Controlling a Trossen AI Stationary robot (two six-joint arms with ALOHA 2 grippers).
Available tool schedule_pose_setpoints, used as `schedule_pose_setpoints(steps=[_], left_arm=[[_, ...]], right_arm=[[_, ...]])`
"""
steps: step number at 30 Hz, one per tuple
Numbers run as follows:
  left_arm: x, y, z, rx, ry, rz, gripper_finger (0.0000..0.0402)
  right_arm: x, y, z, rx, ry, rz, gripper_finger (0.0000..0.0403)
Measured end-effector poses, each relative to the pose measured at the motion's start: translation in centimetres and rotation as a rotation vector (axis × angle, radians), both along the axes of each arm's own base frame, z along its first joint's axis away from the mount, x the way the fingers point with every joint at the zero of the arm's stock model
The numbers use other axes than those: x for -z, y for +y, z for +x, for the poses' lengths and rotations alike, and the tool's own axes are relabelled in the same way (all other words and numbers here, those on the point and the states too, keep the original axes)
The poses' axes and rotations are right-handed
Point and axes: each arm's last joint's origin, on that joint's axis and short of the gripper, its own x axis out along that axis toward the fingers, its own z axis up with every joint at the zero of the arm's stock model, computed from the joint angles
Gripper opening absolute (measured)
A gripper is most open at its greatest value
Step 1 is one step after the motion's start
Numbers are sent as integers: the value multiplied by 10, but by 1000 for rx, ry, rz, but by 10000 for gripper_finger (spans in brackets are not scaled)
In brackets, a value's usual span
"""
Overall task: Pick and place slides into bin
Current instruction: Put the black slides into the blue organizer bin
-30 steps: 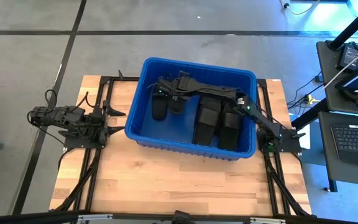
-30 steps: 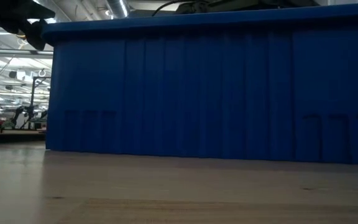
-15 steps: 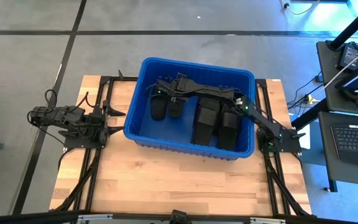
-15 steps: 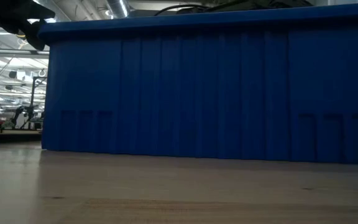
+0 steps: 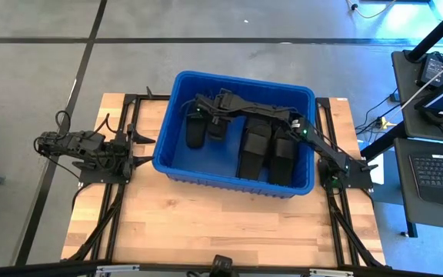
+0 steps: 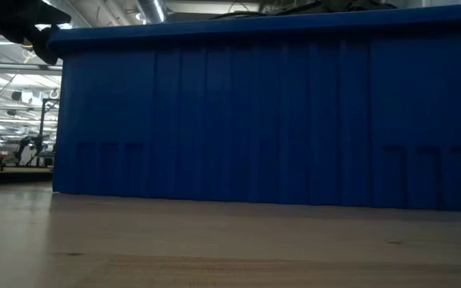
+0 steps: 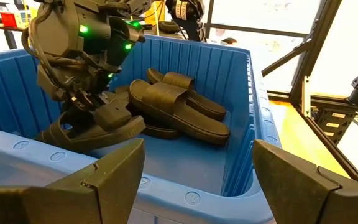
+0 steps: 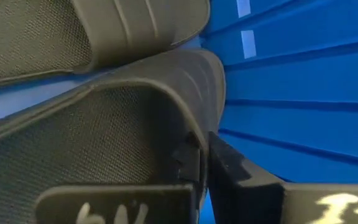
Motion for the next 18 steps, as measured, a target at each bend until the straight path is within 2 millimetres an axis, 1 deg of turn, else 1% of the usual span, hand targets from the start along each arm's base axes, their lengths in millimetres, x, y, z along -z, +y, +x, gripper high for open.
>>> schedule_pose_setpoints(steps=[4, 9, 15, 18], left_arm=[[0, 0, 0, 0, 0, 0, 290], [0, 0, 0, -6, 0, 1, 290], [0, 0, 0, -6, 0, 1, 290], [0, 0, 0, -6, 0, 1, 290]], right_arm=[[0, -6, -2, 9, -3, 7, 14], [0, -8, -3, 7, -11, 27, 14], [10, -9, -1, 2, 3, 45, 14], [10, -8, 0, 3, -3, 45, 14]])
